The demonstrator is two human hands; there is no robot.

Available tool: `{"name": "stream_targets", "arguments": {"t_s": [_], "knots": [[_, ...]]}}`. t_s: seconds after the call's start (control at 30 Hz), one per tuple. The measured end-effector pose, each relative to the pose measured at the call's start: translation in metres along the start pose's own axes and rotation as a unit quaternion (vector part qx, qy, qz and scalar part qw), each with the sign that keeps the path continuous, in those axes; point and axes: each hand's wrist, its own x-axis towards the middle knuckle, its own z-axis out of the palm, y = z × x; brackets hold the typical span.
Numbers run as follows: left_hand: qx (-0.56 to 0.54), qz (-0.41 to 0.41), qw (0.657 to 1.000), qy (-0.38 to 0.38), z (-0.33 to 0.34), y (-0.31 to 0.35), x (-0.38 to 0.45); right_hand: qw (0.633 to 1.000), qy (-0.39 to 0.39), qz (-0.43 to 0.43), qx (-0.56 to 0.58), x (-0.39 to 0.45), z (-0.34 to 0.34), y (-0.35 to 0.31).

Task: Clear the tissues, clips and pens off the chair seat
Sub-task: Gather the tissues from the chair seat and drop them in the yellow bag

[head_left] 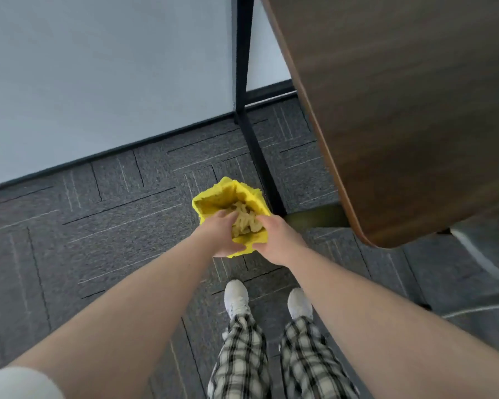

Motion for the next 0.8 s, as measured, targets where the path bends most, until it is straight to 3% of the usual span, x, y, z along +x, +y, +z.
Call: {"name": "stream_targets", "arguments": {"t_s": [0.4,0.8], "knots": [[0.16,0.034,0.986,-0.03,0.041,0.136,-0.083,0.997,0.036,0.04,0.05,-0.14,-0.004,0.144],[0.281,0.178,0.943,-0.026,0.114,0.428,-0.129,0.971,0.124,0.172,0.106,-0.325,-0.036,0.379]]}}
